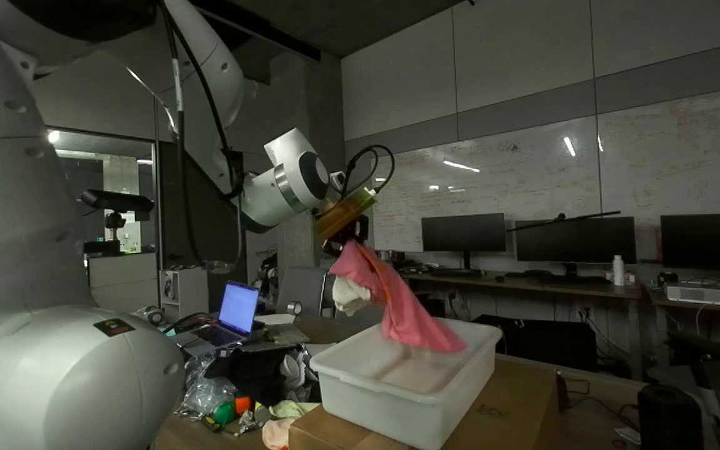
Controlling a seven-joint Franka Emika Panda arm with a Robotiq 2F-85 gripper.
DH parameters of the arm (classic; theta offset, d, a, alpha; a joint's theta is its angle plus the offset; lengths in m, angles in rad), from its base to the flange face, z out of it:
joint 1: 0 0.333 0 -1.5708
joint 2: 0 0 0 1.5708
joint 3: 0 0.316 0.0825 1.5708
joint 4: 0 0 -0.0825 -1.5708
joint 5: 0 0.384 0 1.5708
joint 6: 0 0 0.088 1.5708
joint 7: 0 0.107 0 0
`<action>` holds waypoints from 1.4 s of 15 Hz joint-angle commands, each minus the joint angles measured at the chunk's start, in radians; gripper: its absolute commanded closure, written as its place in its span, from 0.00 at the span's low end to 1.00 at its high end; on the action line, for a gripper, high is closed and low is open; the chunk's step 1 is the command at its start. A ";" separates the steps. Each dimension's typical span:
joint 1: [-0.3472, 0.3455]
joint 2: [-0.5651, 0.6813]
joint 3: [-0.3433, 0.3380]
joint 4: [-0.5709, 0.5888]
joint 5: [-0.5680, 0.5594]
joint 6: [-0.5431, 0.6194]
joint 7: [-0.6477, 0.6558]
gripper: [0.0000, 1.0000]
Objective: Remove the clothes and towels from the bowl and put them on the table
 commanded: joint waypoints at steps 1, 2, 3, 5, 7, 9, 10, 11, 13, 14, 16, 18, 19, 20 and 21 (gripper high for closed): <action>0.155 -0.055 -0.064 -0.042 0.150 -0.067 -0.251 0.90; 0.185 -0.058 -0.068 -0.045 0.194 -0.096 -0.318 0.90; 0.217 -0.065 -0.076 -0.044 0.238 -0.135 -0.388 0.90; 0.256 -0.071 -0.078 -0.032 0.308 -0.219 -0.507 0.89; 0.257 -0.068 -0.061 -0.012 0.339 -0.297 -0.570 0.90; 0.254 -0.066 -0.045 0.006 0.355 -0.360 -0.607 0.89; 0.254 -0.064 -0.040 0.016 0.364 -0.387 -0.624 0.90; 0.252 -0.059 -0.032 0.027 0.373 -0.406 -0.628 0.89; 0.245 -0.050 -0.015 0.047 0.389 -0.394 -0.611 0.89; 0.244 -0.044 -0.009 0.057 0.400 -0.376 -0.598 0.90; 0.260 -0.036 -0.009 0.076 0.458 -0.329 -0.599 0.90; 0.288 -0.033 -0.019 0.082 0.553 -0.270 -0.618 0.90; 0.310 -0.032 -0.028 0.084 0.610 -0.252 -0.643 0.90; 0.326 -0.032 -0.032 0.086 0.655 -0.237 -0.664 0.90; 0.338 -0.031 -0.032 0.086 0.692 -0.225 -0.683 0.90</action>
